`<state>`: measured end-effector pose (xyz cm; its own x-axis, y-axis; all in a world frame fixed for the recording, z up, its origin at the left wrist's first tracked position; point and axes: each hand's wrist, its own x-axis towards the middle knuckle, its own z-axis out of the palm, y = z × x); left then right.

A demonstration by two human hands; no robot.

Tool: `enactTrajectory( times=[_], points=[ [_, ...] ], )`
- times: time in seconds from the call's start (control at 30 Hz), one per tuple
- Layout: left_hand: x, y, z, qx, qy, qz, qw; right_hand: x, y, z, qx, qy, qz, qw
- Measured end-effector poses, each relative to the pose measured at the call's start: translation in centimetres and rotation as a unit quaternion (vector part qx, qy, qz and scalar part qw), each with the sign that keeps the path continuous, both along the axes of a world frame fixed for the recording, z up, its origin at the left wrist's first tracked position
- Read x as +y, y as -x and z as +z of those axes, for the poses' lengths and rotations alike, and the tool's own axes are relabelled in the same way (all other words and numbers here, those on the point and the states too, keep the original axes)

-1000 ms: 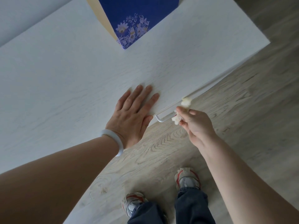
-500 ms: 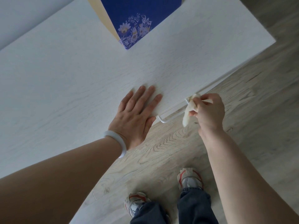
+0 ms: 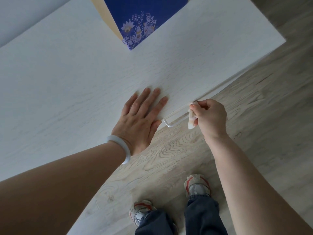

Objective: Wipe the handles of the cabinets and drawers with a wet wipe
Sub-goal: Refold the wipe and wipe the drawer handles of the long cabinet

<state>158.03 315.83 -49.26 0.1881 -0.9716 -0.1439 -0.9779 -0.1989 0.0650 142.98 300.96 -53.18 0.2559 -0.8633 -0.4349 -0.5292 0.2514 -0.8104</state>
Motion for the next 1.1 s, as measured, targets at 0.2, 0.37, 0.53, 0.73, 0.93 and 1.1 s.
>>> enactTrajectory(
  times=[0.2, 0.37, 0.53, 0.73, 0.93, 1.1],
  points=[
    [0.1, 0.1, 0.0, -0.006, 0.004, -0.003, 1.0, 4.0, -1.1, -0.3, -0.142, -0.134, -0.248, 0.949],
    [0.1, 0.0, 0.0, -0.011, -0.003, -0.004, 1.0, 9.1, -3.3, 0.4, -0.206, -0.237, -0.316, 0.895],
    [0.1, 0.1, 0.0, -0.01, 0.003, -0.002, 1.0, 6.8, -1.6, 1.0, -0.225, -0.211, -0.294, 0.905],
    [0.1, 0.1, -0.1, -0.013, 0.002, -0.003, 1.0, 7.9, -3.1, 0.4, -0.243, -0.234, -0.339, 0.878],
    [0.1, 0.1, -0.1, -0.016, -0.002, -0.005, 1.0, 10.6, -3.4, 0.1, -0.243, -0.268, -0.307, 0.88],
    [0.0, 0.1, 0.0, -0.018, 0.001, -0.007, 1.0, 10.3, -3.9, 0.4, -0.33, -0.331, -0.301, 0.831]
  ],
)
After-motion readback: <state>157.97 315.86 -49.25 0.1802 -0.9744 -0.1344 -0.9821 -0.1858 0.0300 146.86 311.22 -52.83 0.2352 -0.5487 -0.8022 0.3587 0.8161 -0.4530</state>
